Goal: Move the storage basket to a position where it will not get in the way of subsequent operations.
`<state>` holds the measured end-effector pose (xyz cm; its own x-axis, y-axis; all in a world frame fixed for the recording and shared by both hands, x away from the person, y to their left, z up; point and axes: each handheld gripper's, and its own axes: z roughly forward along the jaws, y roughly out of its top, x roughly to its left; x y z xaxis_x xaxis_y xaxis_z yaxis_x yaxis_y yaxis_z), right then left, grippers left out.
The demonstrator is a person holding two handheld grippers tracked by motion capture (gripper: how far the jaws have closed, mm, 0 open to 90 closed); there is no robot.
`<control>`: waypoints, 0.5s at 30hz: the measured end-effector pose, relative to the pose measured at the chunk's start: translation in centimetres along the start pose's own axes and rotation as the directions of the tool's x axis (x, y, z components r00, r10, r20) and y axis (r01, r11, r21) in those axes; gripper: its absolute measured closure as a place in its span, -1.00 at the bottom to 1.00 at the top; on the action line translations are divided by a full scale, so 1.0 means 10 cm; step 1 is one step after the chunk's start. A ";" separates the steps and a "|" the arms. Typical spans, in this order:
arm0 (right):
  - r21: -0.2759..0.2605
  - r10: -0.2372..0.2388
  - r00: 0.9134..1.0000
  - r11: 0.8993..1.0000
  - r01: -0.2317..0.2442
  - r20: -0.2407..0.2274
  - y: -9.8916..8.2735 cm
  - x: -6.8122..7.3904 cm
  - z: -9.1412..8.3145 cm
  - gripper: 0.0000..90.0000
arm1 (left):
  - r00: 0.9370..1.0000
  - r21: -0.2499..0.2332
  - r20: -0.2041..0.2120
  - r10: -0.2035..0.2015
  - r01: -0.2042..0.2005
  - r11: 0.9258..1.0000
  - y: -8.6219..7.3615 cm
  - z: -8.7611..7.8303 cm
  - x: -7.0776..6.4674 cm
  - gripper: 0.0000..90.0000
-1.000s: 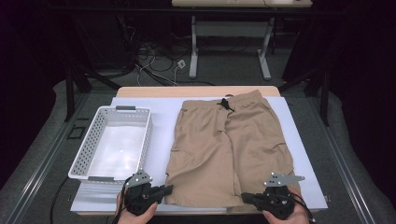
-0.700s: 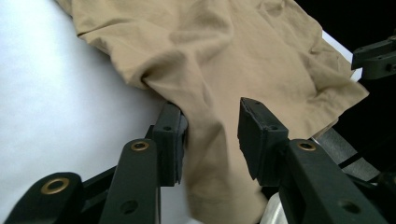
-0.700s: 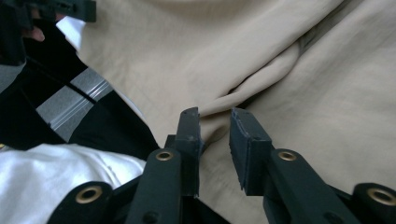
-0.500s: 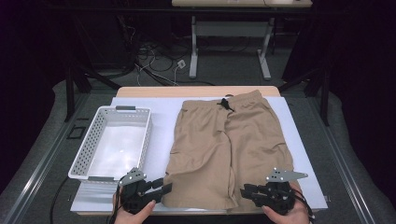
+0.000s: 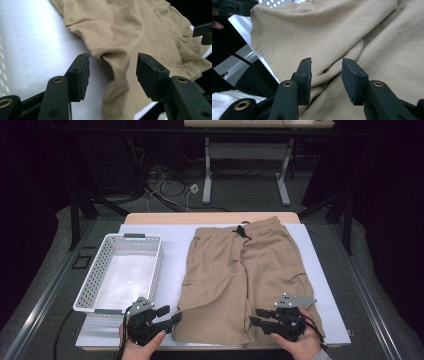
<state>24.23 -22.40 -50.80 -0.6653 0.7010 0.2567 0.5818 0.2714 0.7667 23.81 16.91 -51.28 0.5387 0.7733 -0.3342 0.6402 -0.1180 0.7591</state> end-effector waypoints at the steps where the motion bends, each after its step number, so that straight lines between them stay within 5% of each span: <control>1: 0.008 -0.007 1.000 1.000 0.007 0.001 0.01 0.00 0.02 0.30 | 1.000 0.001 -0.001 0.000 0.000 1.000 0.01 0.01 0.00 -0.04; 3: -0.003 -0.009 1.000 1.000 0.009 -0.001 0.04 0.01 0.05 0.30 | 1.000 -0.006 -0.014 0.020 -0.020 1.000 0.03 0.04 0.02 -0.06; 7: -0.016 -0.044 0.999 0.999 0.044 0.011 0.14 0.03 0.04 0.27 | 1.000 -0.024 -0.011 -0.018 0.018 1.000 0.09 0.13 0.03 -0.08; 15: -0.030 -0.114 0.993 0.993 0.115 0.044 0.40 0.07 0.05 0.17 | 0.999 -0.040 -0.051 -0.008 0.006 0.999 0.26 0.30 0.01 -0.12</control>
<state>26.35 -20.50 -47.84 -0.7058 0.6941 0.1414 0.4872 0.3308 0.8082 27.17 14.82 -51.08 0.5052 0.8049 -0.3113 0.6206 -0.0882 0.7791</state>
